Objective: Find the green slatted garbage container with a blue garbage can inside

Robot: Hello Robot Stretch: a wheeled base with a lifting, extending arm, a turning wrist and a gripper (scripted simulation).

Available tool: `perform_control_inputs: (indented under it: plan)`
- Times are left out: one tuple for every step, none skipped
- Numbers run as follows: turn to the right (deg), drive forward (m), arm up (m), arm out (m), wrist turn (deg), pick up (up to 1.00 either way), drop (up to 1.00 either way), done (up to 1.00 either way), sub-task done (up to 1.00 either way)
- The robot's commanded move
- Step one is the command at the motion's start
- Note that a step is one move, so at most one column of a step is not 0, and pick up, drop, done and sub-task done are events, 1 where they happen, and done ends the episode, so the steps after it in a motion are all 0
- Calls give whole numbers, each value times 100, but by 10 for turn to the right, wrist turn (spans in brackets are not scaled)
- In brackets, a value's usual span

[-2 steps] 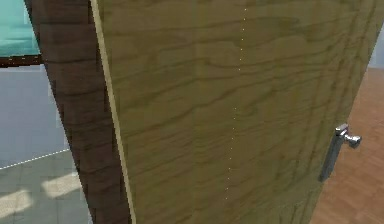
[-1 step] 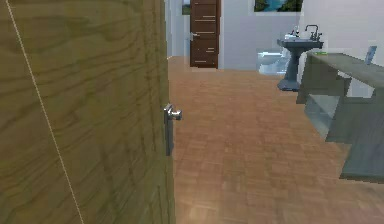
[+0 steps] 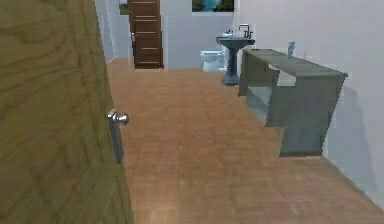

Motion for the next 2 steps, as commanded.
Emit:
perform_control_inputs:
  plan:
    - [0,100,0,0,0,0,0,0,0]
    - [90,0,0,0,0,0,0,0,0]
